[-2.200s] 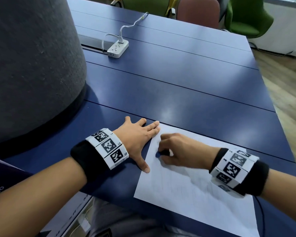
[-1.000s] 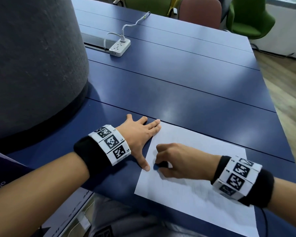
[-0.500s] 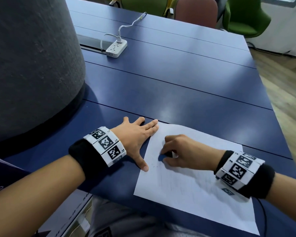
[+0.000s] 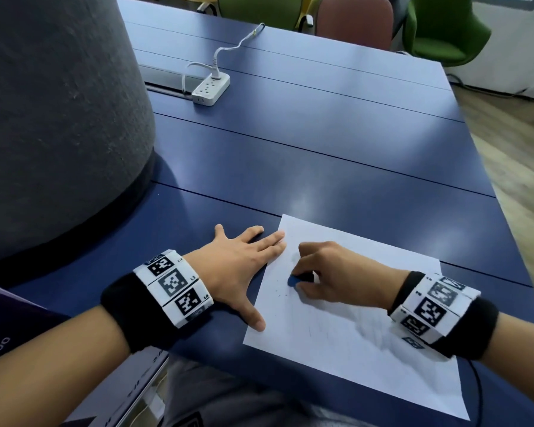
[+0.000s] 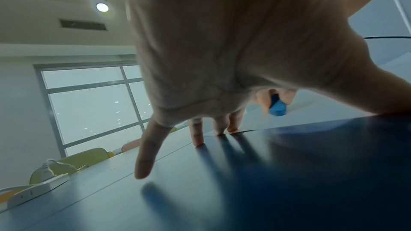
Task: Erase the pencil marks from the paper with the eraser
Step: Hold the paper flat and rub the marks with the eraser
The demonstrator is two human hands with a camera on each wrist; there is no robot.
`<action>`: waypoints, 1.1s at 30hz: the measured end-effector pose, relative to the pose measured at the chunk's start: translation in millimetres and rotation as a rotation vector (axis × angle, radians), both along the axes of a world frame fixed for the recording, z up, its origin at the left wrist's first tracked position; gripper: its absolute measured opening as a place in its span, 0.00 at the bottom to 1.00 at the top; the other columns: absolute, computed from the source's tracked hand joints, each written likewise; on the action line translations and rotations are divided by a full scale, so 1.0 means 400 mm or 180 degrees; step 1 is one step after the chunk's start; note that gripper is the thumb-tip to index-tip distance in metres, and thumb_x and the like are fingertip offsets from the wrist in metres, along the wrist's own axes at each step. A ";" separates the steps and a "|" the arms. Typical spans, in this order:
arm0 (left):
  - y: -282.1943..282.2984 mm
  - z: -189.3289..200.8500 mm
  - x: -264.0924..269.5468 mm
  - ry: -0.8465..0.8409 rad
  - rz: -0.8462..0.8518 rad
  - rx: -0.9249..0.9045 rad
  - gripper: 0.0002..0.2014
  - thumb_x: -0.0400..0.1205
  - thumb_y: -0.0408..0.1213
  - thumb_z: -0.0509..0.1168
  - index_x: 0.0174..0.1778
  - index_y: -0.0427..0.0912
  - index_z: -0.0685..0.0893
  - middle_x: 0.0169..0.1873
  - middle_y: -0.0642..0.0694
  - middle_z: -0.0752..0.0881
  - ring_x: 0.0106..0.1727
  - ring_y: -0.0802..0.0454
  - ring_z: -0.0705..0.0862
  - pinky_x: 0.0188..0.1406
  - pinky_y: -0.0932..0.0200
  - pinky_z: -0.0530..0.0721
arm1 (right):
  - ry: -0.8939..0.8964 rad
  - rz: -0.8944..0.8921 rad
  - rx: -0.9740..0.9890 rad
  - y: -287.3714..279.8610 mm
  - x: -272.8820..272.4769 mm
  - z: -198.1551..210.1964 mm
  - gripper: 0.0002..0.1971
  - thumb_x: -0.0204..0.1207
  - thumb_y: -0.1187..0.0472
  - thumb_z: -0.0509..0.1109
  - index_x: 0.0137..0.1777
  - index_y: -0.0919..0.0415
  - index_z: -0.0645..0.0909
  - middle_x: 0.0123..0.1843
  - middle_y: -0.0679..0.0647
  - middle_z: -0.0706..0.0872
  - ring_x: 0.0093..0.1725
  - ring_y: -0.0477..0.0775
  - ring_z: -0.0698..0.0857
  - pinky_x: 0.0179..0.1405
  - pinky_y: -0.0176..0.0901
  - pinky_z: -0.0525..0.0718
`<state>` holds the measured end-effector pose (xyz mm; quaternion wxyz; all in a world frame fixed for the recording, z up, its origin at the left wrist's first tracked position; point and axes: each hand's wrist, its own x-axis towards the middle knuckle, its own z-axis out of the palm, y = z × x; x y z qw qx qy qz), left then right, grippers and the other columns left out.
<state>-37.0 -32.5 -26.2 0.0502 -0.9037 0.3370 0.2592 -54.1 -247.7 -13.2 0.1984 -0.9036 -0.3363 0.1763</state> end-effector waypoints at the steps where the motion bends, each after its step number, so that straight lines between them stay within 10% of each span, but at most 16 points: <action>1: 0.000 0.000 0.000 -0.0005 0.0000 0.0018 0.68 0.60 0.78 0.68 0.85 0.54 0.36 0.84 0.62 0.33 0.85 0.52 0.37 0.71 0.17 0.55 | 0.0051 0.0141 -0.0078 0.004 -0.008 0.002 0.08 0.75 0.58 0.71 0.48 0.57 0.90 0.39 0.46 0.77 0.34 0.46 0.76 0.36 0.22 0.69; 7: -0.001 0.000 -0.002 0.0009 0.0059 0.0018 0.68 0.59 0.78 0.69 0.85 0.54 0.36 0.83 0.62 0.33 0.85 0.52 0.36 0.71 0.16 0.55 | -0.0134 -0.0184 -0.0135 -0.004 0.029 0.000 0.08 0.75 0.57 0.70 0.47 0.58 0.89 0.40 0.48 0.80 0.36 0.50 0.79 0.41 0.40 0.78; 33: -0.003 0.003 -0.002 0.0078 0.0084 0.0027 0.68 0.60 0.77 0.70 0.85 0.54 0.35 0.83 0.63 0.32 0.85 0.52 0.35 0.73 0.19 0.57 | -0.0119 -0.0163 -0.0231 -0.008 0.003 0.015 0.09 0.75 0.58 0.69 0.47 0.59 0.89 0.40 0.48 0.78 0.37 0.52 0.81 0.43 0.44 0.81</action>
